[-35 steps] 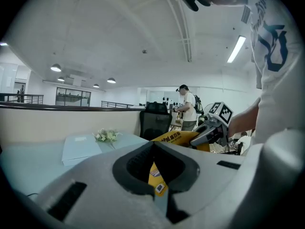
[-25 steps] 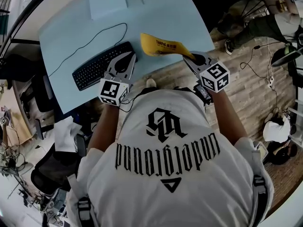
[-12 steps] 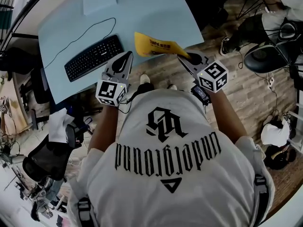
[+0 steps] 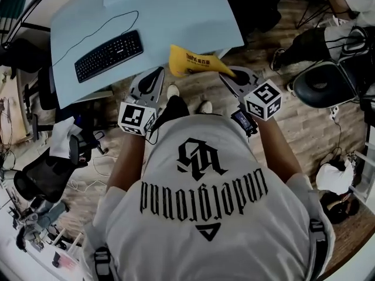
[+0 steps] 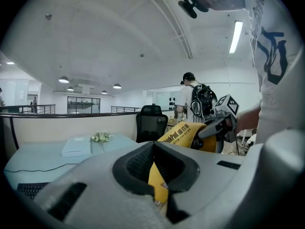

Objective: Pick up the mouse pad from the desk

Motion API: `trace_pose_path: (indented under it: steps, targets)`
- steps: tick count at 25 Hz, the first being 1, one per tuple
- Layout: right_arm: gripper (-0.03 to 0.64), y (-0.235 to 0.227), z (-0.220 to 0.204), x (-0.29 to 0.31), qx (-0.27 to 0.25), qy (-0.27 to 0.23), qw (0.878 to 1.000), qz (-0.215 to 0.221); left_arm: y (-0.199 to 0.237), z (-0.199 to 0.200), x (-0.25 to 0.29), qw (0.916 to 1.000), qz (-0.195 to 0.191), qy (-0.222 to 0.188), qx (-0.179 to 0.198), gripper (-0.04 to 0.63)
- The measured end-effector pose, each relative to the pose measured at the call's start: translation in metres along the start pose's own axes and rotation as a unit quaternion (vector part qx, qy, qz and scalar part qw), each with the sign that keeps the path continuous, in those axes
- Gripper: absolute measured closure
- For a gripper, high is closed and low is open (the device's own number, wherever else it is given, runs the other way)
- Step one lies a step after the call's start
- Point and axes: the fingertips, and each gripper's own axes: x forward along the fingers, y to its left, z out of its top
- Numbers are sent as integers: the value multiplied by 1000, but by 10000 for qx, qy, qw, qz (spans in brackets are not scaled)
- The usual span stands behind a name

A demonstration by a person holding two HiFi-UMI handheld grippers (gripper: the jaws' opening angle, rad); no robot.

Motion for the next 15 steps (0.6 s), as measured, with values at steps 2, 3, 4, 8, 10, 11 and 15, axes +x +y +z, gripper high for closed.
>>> trace_pose_path:
  steps: [2,3,4,8,10,11,15]
  targets:
    - [594,3,-6,-7,28,-67,10000,65,-12,-2,-4,9999,49,35,82,588]
    - [594,5,-8,-9,31,-92,9999,87,-16,-3,-6,9999,72,52,96,588]
    - [594,7,-11,-11,25,-105,9999,106,-19,-4,-8,9999,89,71,86,588]
    - [594,21,-21,-14,-42,-121,9998,141,-32,-7,-20,9999,51,92,104,588]
    - [594,28,-22,-15,-92,-163,9998,100,-33,-6,-26,9999,34,47,140,588]
    - [594,33,-22,-17,-110,-182,9997,78,-34,-4,-29,9999,20,15,137,588]
    - [594,55,-20,-18,-140,-231,9996,-20,-36,4,-44,9997,-108,-115,192,588]
